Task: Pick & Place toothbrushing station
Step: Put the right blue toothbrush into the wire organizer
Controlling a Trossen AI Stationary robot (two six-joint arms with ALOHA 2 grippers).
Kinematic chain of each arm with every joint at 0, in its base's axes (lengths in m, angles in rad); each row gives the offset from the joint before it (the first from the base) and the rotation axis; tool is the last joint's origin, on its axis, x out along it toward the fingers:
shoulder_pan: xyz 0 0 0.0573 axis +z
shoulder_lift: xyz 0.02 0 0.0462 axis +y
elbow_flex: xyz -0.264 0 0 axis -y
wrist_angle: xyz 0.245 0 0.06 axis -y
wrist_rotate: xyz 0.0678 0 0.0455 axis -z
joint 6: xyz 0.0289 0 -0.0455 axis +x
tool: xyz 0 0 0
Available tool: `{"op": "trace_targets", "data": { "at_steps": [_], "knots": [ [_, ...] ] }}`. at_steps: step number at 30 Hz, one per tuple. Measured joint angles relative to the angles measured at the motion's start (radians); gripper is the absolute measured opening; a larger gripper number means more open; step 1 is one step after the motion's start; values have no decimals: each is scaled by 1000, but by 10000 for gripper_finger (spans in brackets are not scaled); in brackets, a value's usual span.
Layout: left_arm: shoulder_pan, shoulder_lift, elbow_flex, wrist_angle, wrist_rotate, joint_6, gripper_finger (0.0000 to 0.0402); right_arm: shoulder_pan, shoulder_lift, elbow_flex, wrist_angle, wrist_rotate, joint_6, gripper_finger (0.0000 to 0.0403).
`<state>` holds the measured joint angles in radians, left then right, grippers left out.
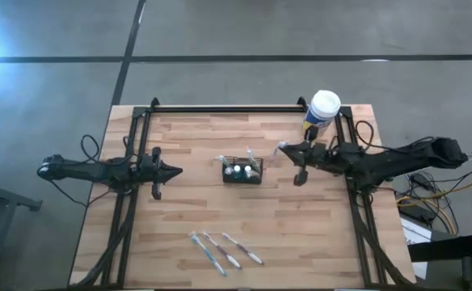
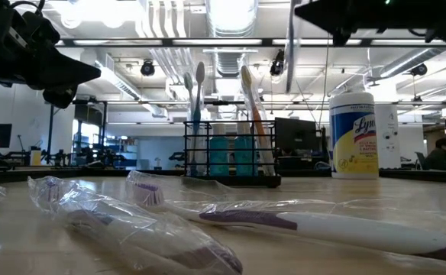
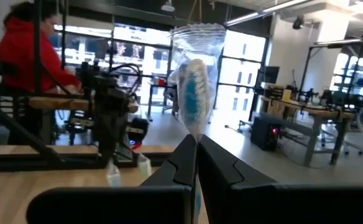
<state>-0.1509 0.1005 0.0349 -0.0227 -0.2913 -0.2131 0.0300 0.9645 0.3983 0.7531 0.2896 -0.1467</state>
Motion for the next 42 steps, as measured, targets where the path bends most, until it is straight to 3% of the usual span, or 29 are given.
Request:
{"op": "trace_targets", "data": {
  "at_steps": [15,30,42],
  "knots": [
    [0,0,-2,2,2,2,5,-41,306,24,218,-2,-13,8],
    [0,1,-3,1,2,6,5,-58,507,75,237,38,15,8],
    [0,1,-3,0,2,7,5,-59,681,72,351,79,45,8]
  ]
}}
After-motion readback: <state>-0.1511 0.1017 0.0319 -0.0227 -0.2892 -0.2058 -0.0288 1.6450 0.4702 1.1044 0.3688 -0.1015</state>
